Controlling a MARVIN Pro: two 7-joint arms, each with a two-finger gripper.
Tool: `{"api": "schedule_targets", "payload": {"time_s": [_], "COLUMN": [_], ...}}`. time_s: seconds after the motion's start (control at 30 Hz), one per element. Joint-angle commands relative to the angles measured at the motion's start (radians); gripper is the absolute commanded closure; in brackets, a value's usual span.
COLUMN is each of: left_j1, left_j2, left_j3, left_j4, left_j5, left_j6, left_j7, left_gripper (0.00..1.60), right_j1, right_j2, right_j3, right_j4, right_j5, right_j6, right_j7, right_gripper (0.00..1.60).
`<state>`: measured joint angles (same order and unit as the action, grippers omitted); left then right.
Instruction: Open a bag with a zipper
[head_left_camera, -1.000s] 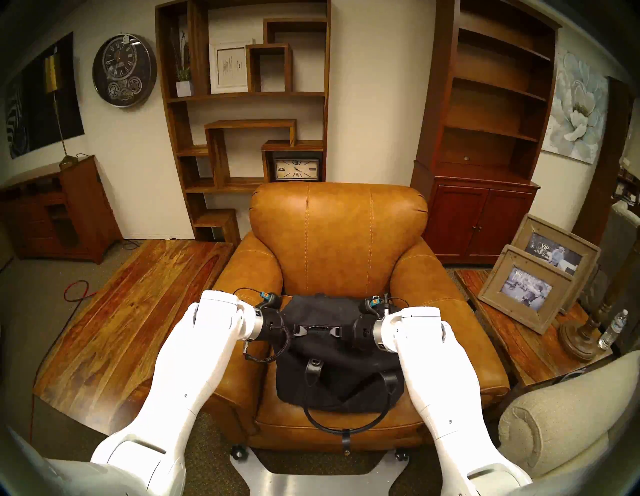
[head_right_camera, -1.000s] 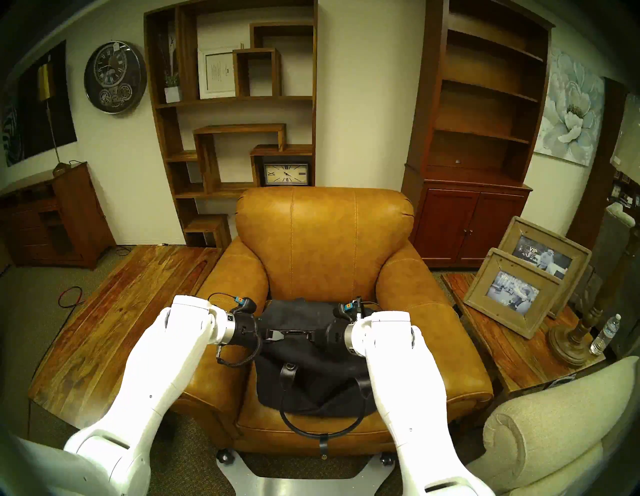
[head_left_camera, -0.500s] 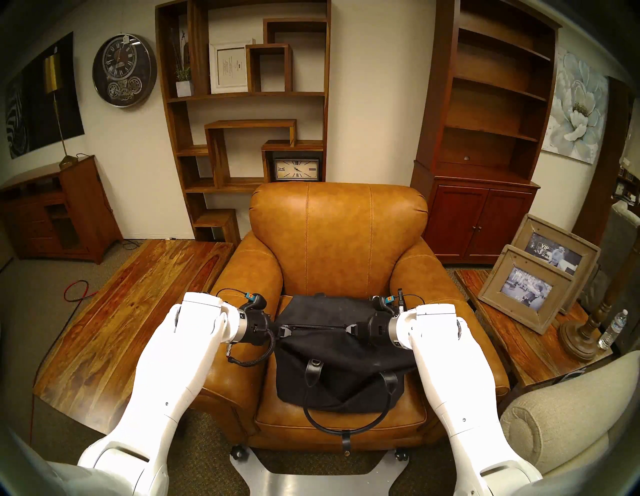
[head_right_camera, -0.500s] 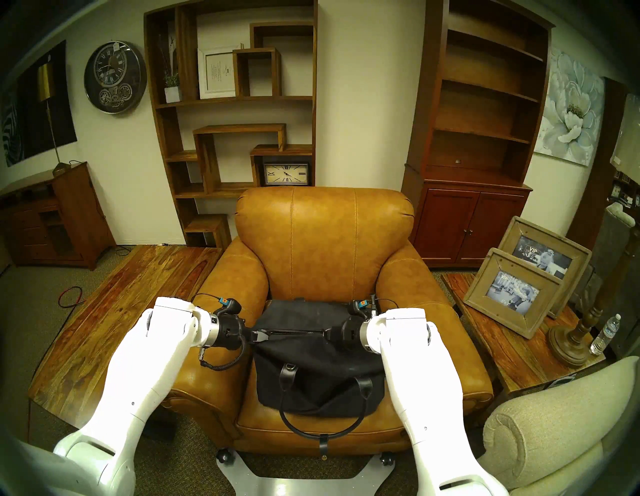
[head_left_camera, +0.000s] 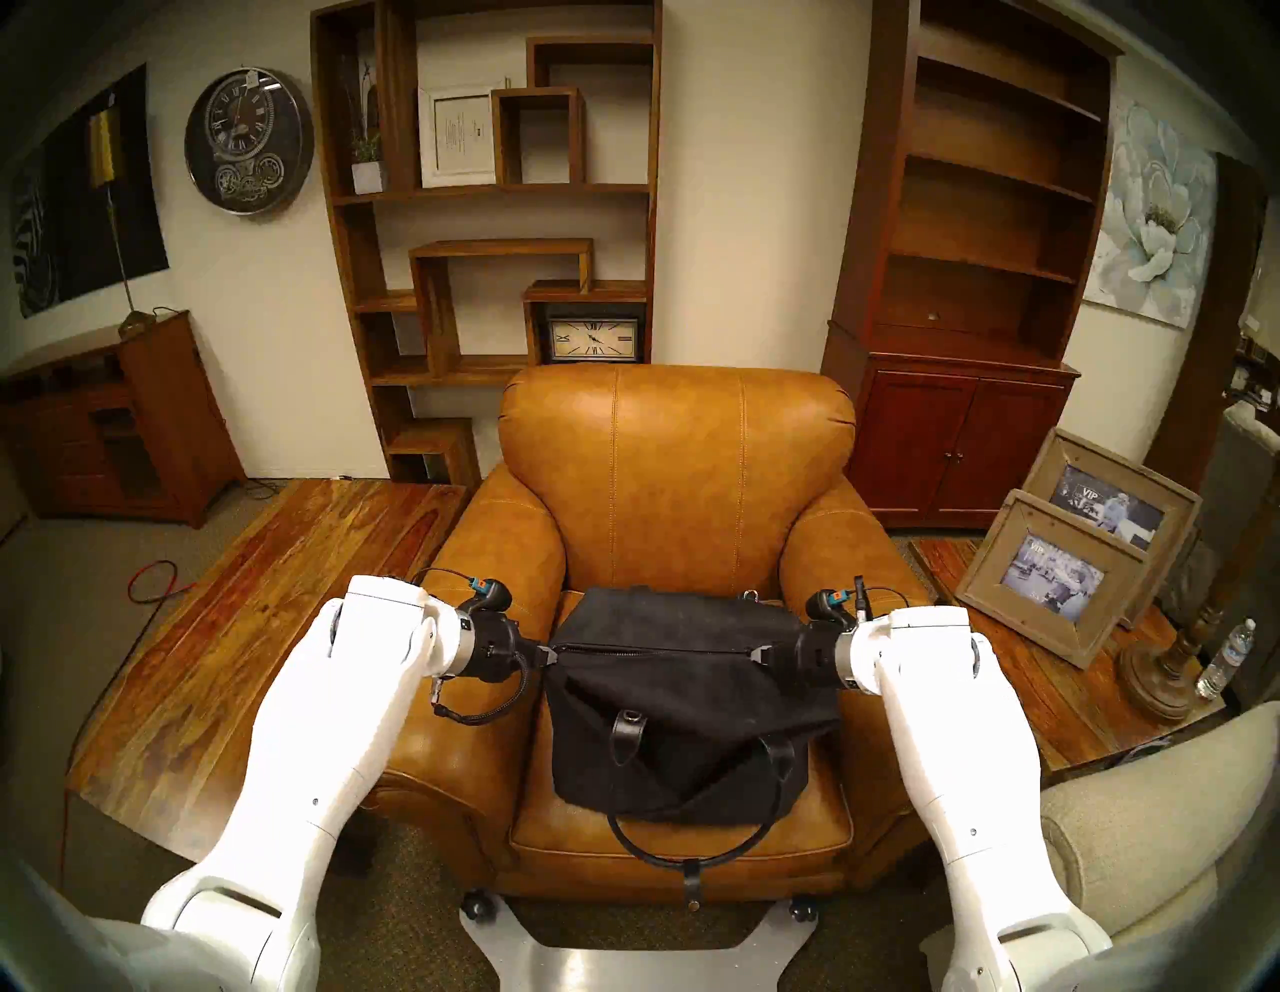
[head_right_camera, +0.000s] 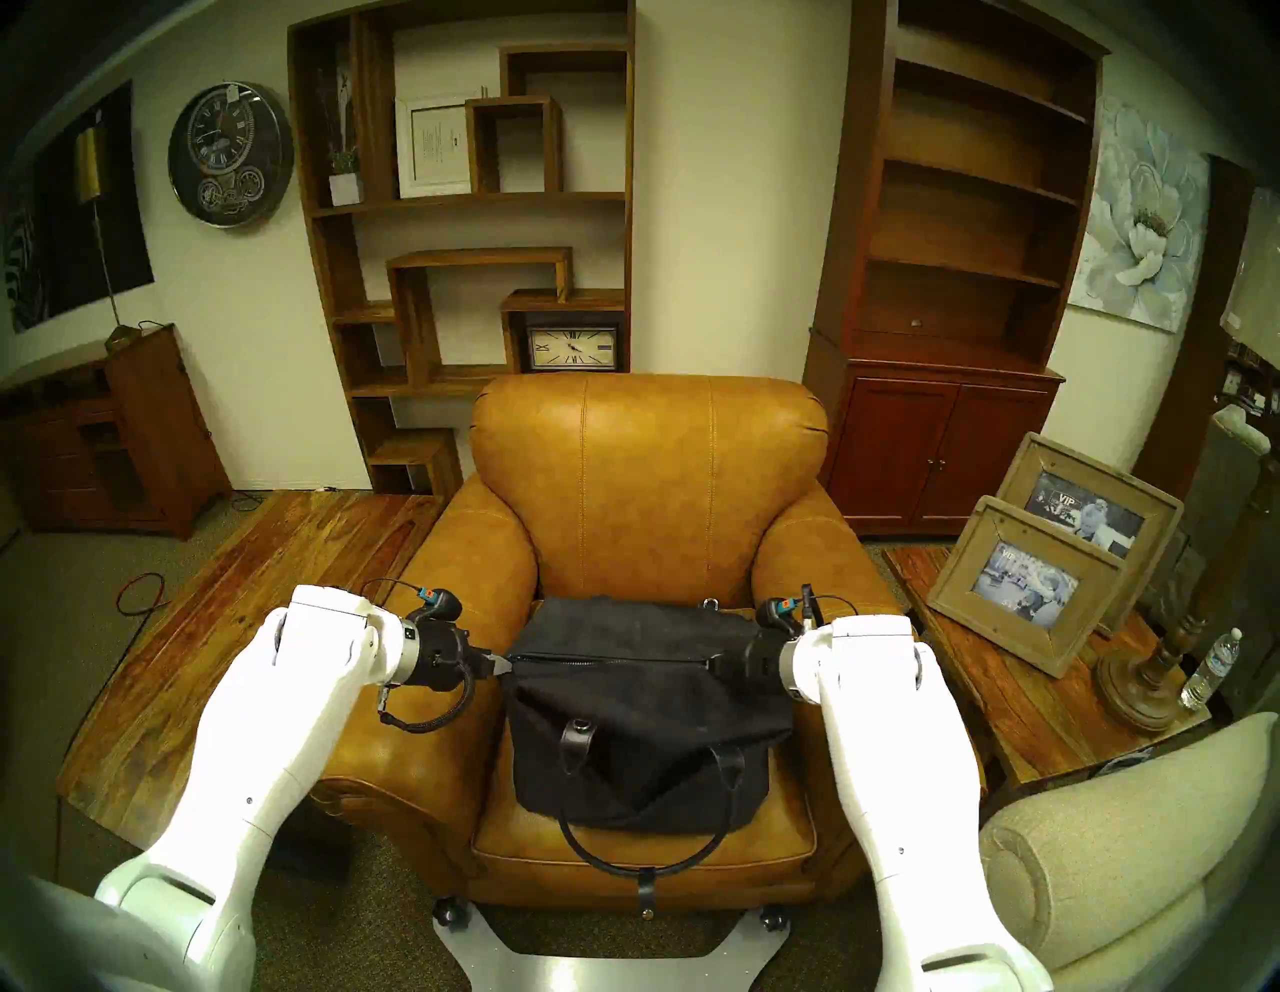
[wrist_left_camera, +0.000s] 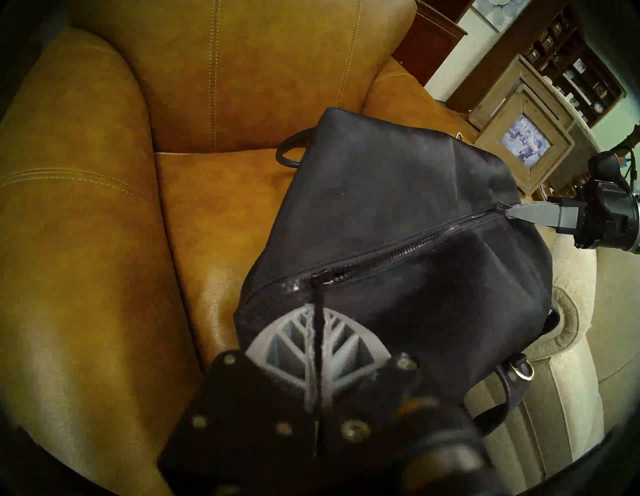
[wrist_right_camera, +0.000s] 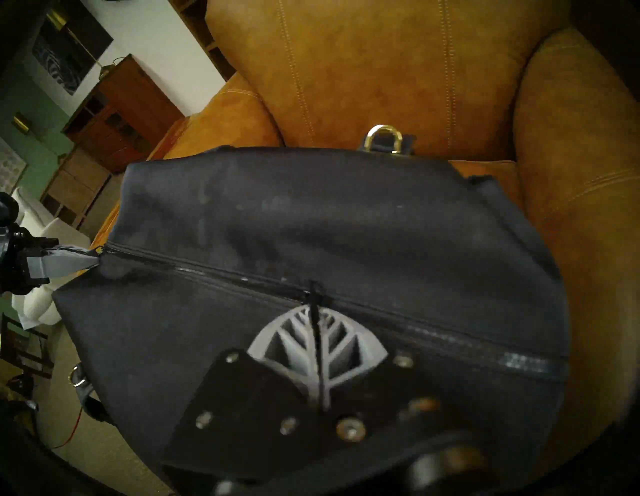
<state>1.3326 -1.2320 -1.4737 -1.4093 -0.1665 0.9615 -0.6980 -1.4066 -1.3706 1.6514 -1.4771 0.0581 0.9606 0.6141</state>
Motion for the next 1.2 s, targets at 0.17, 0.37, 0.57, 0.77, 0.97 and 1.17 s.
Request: {"api": "schedule_targets", "payload": {"time_s": [0.17, 0.37, 0.57, 0.77, 0.97, 1.17], "left_j1": [-0.042, -0.076, -0.086, -0.083, -0.073, -0.060], "left_j2": [0.059, 0.060, 0.069, 0.070, 0.061, 0.050], "left_j3": [0.012, 0.013, 0.013, 0.035, 0.051, 0.059], "left_j4": [0.031, 0.077, 0.090, 0.113, 0.118, 0.127], "left_j5": [0.013, 0.040, 0.047, 0.058, 0.059, 0.060], "left_j6": [-0.002, -0.002, -0.002, -0.002, -0.002, -0.002], "left_j7": [-0.012, 0.011, 0.014, 0.015, 0.020, 0.030], "left_gripper": [1.60, 1.60, 1.60, 1.60, 1.60, 1.60], "right_j1": [0.009, 0.018, 0.019, 0.018, 0.008, -0.010], "right_j2": [0.086, 0.107, 0.135, 0.144, 0.145, 0.163], "right_j3": [0.030, 0.052, 0.080, 0.090, 0.084, 0.059], "right_j4": [0.028, 0.046, 0.063, 0.084, 0.107, 0.144], "right_j5": [-0.024, -0.032, -0.044, -0.052, -0.056, -0.065], "right_j6": [-0.001, -0.004, -0.022, -0.054, -0.118, -0.237], "right_j7": [0.016, 0.024, 0.022, 0.022, 0.034, 0.075], "right_gripper": [1.60, 1.60, 1.60, 1.60, 1.60, 1.60]}}
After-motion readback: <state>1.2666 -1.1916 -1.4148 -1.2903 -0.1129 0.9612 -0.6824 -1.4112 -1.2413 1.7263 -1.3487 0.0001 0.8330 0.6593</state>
